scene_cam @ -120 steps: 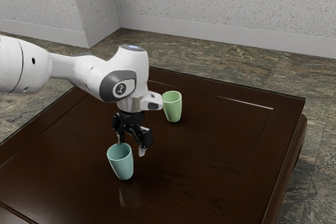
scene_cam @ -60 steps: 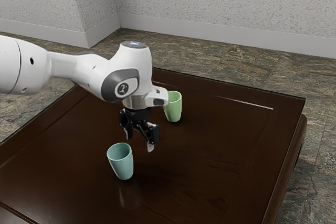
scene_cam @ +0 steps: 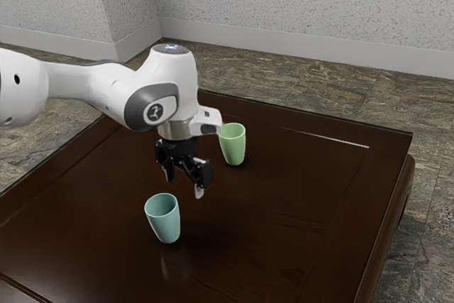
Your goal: Place the left cup onto the right cup
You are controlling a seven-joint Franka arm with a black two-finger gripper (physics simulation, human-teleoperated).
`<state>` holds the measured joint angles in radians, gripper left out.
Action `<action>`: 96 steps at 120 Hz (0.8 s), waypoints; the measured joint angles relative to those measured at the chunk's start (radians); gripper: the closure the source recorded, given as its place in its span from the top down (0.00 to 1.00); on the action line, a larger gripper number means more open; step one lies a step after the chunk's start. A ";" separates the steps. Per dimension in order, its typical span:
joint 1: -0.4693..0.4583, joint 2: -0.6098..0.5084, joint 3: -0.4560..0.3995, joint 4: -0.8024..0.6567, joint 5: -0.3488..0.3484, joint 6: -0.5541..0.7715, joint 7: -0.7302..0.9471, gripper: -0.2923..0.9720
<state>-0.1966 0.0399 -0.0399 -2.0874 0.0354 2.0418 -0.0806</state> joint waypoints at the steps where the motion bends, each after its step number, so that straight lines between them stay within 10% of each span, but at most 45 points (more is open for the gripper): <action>1: -0.001 -0.005 0.000 -0.003 0.000 -0.001 0.000 0.77; 96: 0.008 -0.099 0.006 -0.188 0.002 0.060 -0.082 0.77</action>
<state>-0.1884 -0.0586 -0.0340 -2.2750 0.0374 2.1021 -0.1621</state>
